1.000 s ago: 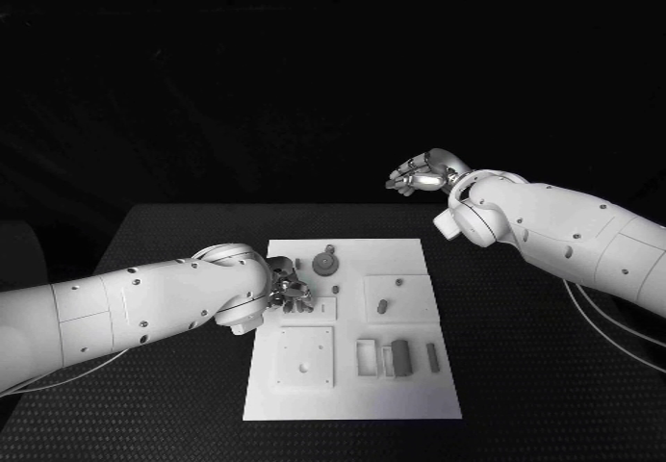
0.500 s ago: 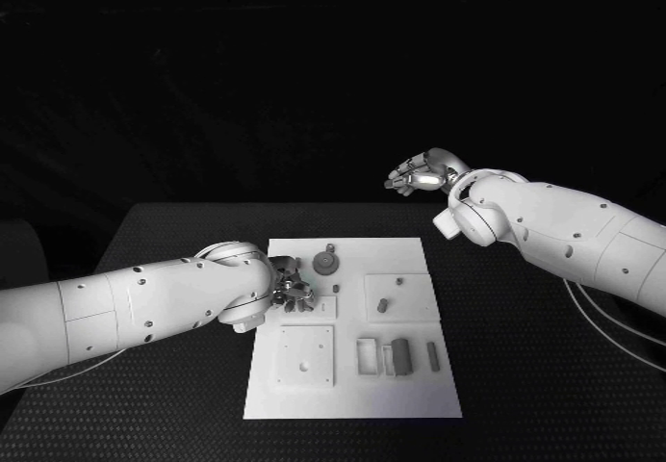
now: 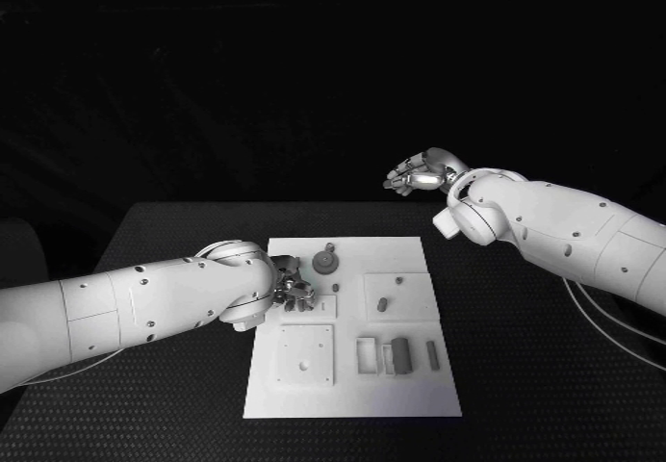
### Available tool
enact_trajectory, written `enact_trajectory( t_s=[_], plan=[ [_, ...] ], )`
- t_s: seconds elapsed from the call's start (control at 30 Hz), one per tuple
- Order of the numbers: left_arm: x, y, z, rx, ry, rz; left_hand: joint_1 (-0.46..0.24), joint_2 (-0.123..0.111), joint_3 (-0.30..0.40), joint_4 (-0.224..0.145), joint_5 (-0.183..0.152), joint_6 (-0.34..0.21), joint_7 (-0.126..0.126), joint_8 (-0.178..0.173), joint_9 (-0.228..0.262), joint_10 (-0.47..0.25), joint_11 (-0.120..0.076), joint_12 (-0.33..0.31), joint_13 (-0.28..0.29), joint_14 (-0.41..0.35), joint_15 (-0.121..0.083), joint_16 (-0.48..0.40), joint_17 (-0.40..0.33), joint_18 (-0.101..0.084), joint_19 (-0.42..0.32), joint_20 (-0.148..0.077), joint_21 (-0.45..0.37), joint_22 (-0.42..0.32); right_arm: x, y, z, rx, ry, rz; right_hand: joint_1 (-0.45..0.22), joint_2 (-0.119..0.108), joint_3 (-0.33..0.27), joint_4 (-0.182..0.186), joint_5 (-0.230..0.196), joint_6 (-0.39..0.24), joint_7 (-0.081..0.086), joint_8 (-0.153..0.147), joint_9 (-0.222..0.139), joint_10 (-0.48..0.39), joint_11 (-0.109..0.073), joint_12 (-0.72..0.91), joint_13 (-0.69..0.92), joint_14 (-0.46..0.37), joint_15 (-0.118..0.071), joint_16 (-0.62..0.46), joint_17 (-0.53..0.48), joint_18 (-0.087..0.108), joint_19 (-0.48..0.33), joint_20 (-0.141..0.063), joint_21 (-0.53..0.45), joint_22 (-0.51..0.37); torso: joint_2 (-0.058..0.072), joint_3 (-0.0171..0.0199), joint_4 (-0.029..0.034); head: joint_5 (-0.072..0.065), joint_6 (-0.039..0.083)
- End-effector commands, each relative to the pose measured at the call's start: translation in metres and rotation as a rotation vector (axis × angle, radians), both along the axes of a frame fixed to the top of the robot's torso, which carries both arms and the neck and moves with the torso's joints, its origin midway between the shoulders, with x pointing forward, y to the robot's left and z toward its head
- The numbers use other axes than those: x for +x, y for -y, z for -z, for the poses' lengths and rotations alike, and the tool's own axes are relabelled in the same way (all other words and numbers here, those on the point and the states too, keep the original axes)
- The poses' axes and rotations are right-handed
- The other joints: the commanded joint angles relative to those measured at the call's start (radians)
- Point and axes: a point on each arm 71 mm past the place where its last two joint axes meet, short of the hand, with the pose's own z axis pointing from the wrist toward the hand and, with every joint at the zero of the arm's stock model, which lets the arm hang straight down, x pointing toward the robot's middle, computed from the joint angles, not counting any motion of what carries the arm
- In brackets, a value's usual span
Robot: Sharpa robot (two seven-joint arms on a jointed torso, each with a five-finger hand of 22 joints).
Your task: Assemble the parts on the task board
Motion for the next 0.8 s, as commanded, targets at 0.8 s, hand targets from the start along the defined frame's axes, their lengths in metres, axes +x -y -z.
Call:
enact_trajectory(
  t_s=[0.8],
  plan=[
    [0.0019, 0.0077, 0.0007, 0.023, 0.009, 0.033, -0.095, -0.056, 0.012, 0.050, -0.211, 0.065, -0.043, -0.023, 0.017, -0.007, -0.011, 0.015, -0.005, 0.006, -0.034, 0.025, -0.027, 0.023, -0.005, -0.102, 0.006, 0.010, -0.0010, -0.0029, 0.0011, -0.001, -0.021, -0.037, 0.003, 0.008, -0.010, -0.003, 0.007, -0.008, 0.007, 0.007, -0.007, 0.002, 0.002, -0.019, -0.012, -0.013, 0.011, -0.015, -0.008, -0.008, -0.013, 0.004, -0.016, 0.005, 0.000, -0.0014, 0.0007, -0.006, -0.001]
  ],
)
